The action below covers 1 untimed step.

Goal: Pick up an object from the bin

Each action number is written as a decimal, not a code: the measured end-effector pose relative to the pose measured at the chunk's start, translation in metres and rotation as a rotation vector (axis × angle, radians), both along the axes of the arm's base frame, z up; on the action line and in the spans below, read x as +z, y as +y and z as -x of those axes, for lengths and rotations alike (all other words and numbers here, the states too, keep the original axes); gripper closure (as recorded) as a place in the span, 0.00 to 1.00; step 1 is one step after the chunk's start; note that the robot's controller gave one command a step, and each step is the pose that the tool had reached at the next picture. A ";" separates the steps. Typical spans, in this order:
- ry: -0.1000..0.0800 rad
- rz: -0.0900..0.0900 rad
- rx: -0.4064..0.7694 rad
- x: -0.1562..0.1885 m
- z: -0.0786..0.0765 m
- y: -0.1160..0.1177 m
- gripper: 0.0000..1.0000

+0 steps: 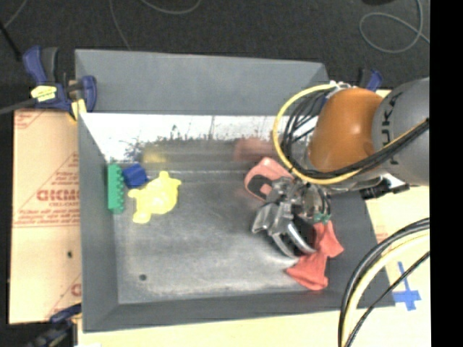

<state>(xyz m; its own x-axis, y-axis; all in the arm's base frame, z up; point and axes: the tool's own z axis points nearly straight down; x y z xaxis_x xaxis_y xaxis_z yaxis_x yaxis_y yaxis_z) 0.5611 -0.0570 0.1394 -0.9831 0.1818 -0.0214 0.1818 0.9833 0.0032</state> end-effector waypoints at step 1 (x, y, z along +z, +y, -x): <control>0.024 -0.002 0.000 0.016 -0.003 0.000 1.00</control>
Offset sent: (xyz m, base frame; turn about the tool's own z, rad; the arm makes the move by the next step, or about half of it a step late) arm 0.0066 -0.0079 0.1328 -0.0121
